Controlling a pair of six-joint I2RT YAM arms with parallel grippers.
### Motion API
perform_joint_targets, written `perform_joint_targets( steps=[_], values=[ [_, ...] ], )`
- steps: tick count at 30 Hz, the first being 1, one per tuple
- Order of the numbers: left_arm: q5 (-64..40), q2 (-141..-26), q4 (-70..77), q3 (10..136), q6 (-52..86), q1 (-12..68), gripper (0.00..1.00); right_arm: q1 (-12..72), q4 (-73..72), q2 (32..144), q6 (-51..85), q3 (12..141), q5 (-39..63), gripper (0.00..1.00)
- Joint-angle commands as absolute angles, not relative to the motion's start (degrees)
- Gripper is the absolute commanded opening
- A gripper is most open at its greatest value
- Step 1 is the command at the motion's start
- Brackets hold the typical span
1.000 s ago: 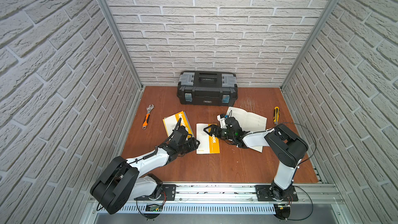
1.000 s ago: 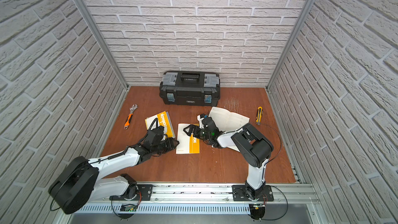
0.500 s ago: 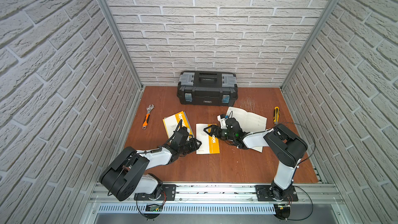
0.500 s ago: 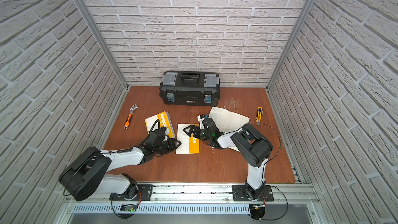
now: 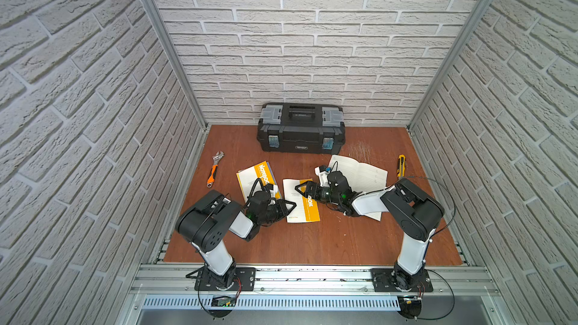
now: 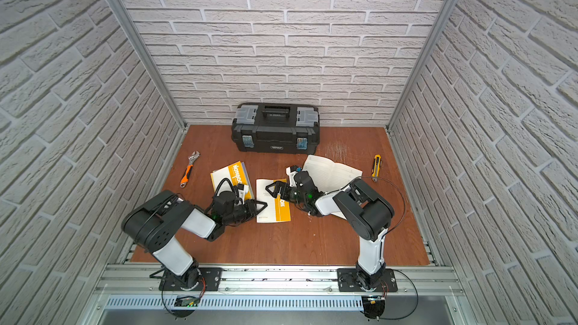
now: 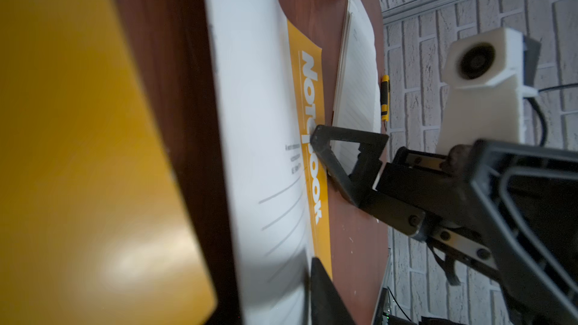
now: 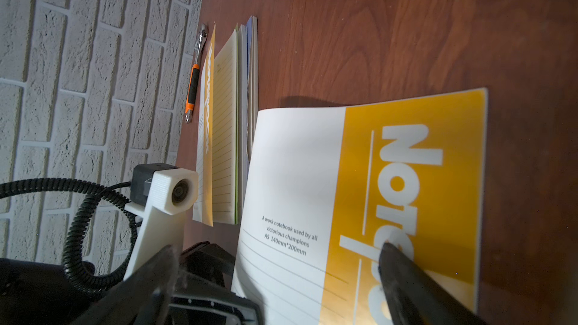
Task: Close the notebook
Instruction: Pick up the notebook from the center of the board.
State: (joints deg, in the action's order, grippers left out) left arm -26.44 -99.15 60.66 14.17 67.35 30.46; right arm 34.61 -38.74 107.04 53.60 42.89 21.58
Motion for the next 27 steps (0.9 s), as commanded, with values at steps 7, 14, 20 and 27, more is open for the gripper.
perform_joint_targets(
  steps=[7,14,20,27],
  values=[
    [-26.5,-104.5,68.3,12.2,70.9,30.9,0.11,35.0,-37.7,107.1,53.4,42.3,22.1,1.0],
    [-25.3,-94.0,50.3,16.0,64.9,31.6,0.0,35.0,-37.8,106.8,53.2,42.9,22.4,1.0],
    [-23.0,-85.7,32.8,20.5,58.1,31.8,0.0,35.0,-36.5,105.4,52.3,43.7,22.8,1.0],
    [-24.0,-87.9,33.5,23.1,58.5,33.1,0.0,35.0,-30.4,98.9,49.3,45.0,22.5,1.0]
  ],
)
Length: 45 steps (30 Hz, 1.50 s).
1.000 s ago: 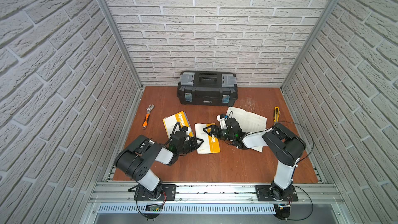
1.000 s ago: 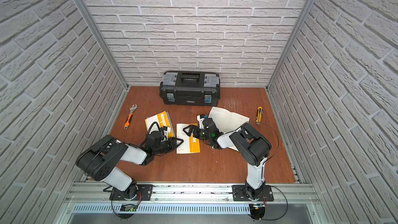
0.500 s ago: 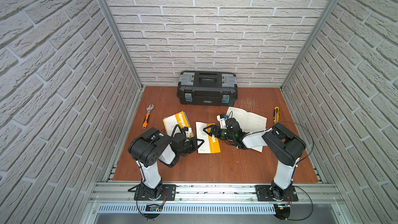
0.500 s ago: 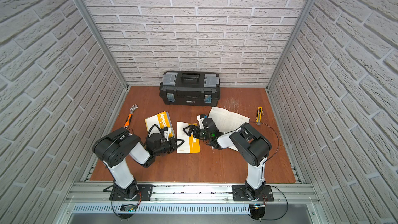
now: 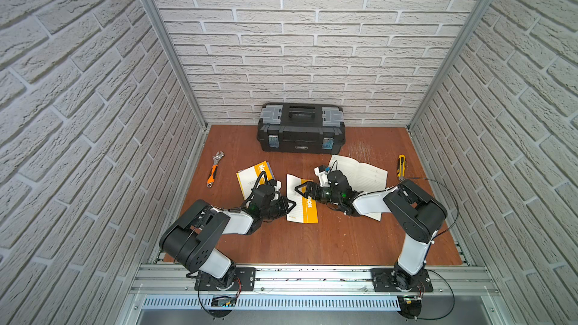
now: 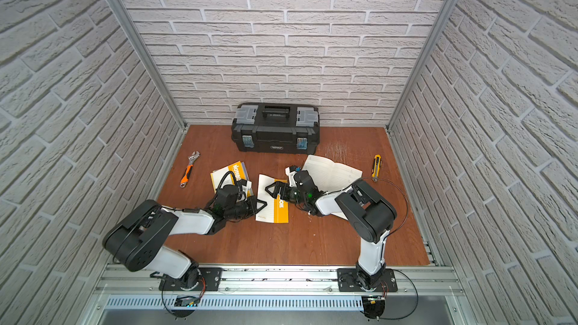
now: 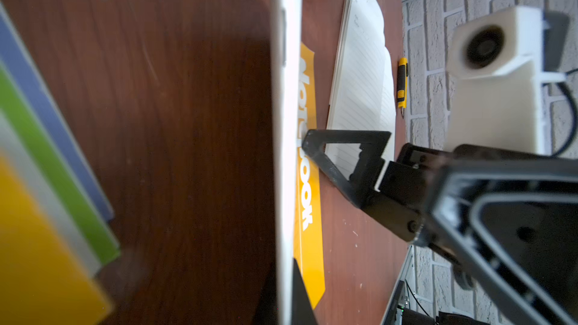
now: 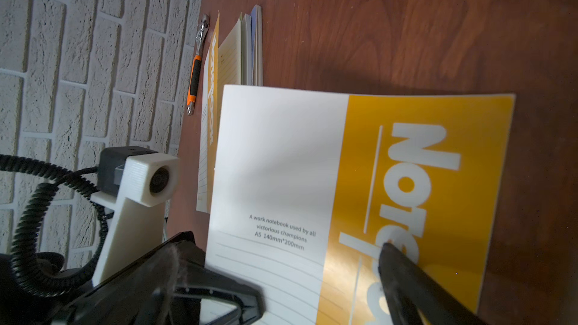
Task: Close the notebook
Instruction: Pick up the notebook from the center of the board, then place the notebook at the notebook.
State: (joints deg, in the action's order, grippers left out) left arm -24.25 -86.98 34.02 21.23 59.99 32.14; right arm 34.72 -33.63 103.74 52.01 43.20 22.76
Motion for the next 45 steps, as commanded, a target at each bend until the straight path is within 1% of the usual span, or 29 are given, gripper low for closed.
perform_joint_targets(
  steps=[1,4,8,11,14,16,24,35,45],
  values=[
    [-23.8,-87.8,32.9,23.7,58.4,33.5,0.0,35.0,-28.8,97.5,48.4,45.3,22.1,1.0],
    [-23.1,-86.1,29.2,26.0,57.6,34.3,0.0,35.0,-23.4,93.0,45.7,46.1,20.3,1.0],
    [-21.4,-80.7,20.9,29.1,56.0,34.3,0.0,35.0,-19.2,88.9,43.6,46.0,18.6,1.0],
    [-20.5,-75.8,14.8,31.1,54.7,33.7,0.0,35.0,-18.6,87.7,43.3,45.2,18.3,1.0],
    [-18.7,-72.1,5.8,33.7,51.9,32.9,0.0,35.0,-19.8,87.7,43.8,44.2,18.3,1.0],
    [-17.9,-69.8,3.2,33.9,50.6,32.3,0.0,35.0,-20.7,88.1,44.4,43.7,18.6,1.0],
    [-18.6,-62.0,3.8,30.6,50.7,26.8,0.0,35.0,-22.2,89.3,45.1,43.3,19.2,1.0],
    [-23.3,-52.9,9.0,23.9,56.2,16.5,0.0,35.0,-25.2,92.0,46.5,42.8,20.3,1.0],
    [-27.4,-48.7,8.3,20.9,57.7,8.2,0.0,35.0,-26.5,93.1,46.8,42.6,20.9,1.0]
  ],
)
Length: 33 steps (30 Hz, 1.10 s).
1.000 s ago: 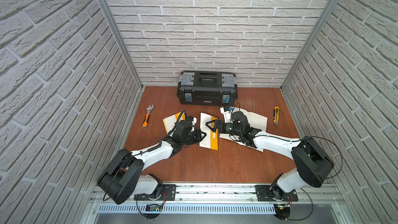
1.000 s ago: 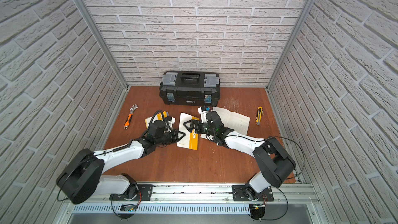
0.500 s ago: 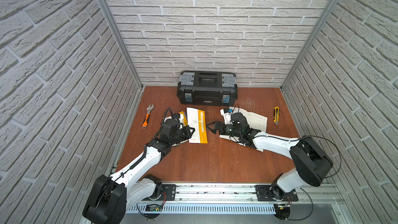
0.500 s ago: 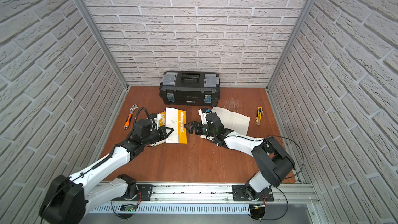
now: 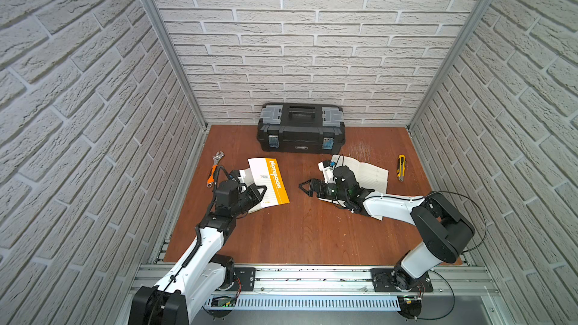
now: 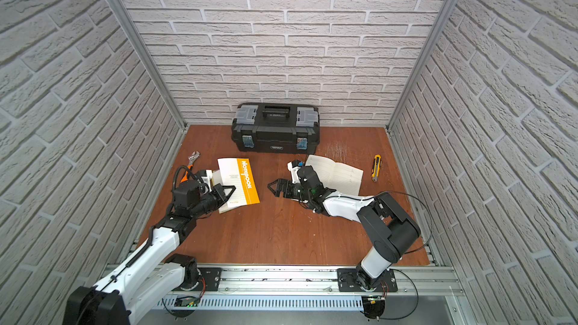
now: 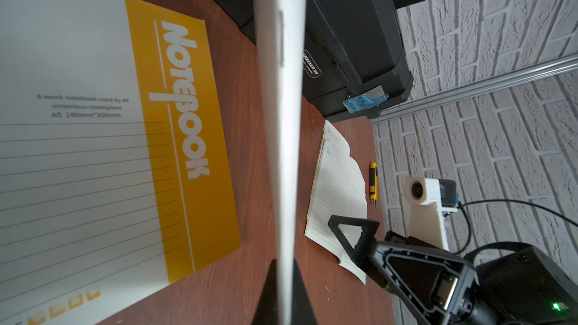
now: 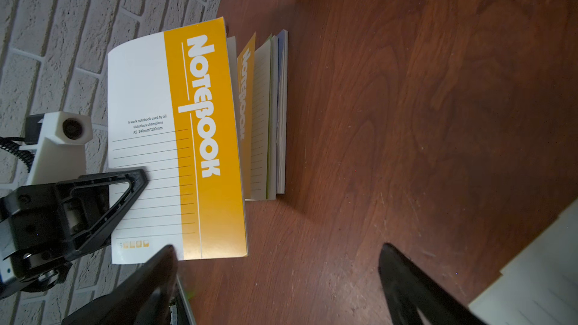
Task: Close the notebook
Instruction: Place the notebook at the notebook.
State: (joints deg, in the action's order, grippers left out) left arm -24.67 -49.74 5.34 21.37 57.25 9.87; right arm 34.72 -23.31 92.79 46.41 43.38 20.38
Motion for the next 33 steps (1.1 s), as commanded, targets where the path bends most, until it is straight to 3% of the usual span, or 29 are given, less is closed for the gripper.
perform_joint_targets(
  steps=[1,18,33],
  values=[
    [-28.0,-49.0,8.2,20.8,57.5,7.5,0.0,35.0,-26.6,93.1,46.9,42.6,20.9,1.0],
    [-36.1,-56.1,13.3,19.9,55.3,-0.8,0.0,35.3,-29.1,94.0,47.5,42.8,22.2,1.0],
    [-33.6,-60.6,15.1,18.5,51.5,-1.7,0.0,36.9,-32.3,96.1,47.9,44.8,24.5,1.0]
  ],
)
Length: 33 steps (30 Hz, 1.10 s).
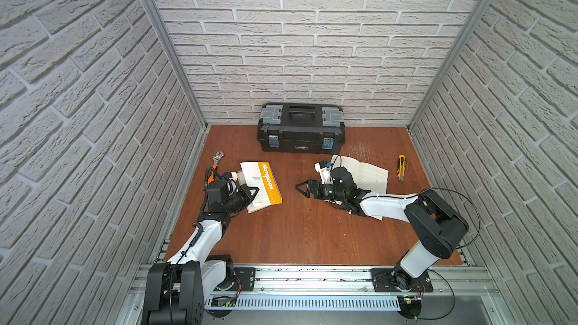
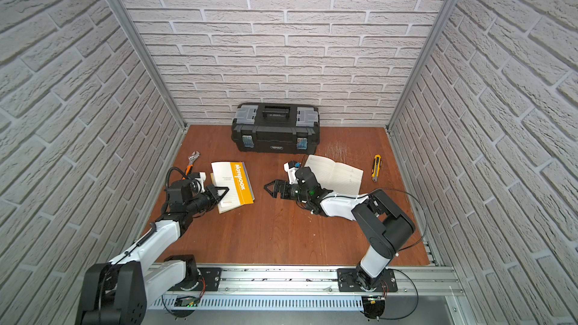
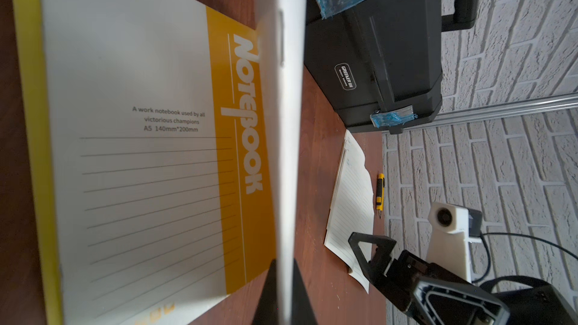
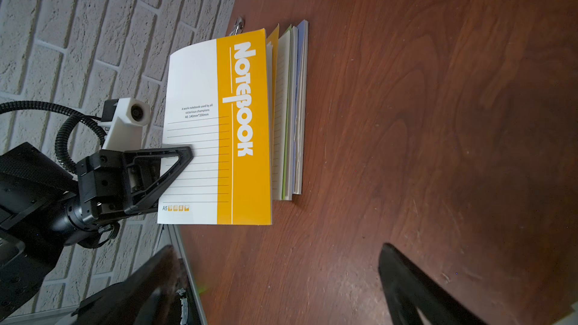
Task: Close the notebook
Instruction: Place the notebook at the notebook.
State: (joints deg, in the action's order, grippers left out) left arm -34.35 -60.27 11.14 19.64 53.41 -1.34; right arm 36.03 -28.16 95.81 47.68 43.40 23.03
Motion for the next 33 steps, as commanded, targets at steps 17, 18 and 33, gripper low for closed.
perform_joint_targets(
  steps=[17,18,33],
  values=[
    [-29.2,-69.8,21.4,17.6,49.7,-1.7,0.0,41.4,-47.1,111.6,56.5,59.5,29.8,1.0],
    [-29.0,-70.1,21.5,17.6,49.6,-1.7,0.0,41.7,-48.0,112.7,57.3,60.6,30.1,1.0],
    [-28.6,-76.9,25.5,18.9,48.9,-2.0,0.0,43.9,-46.4,125.2,59.6,73.4,30.2,1.0]
  ],
)
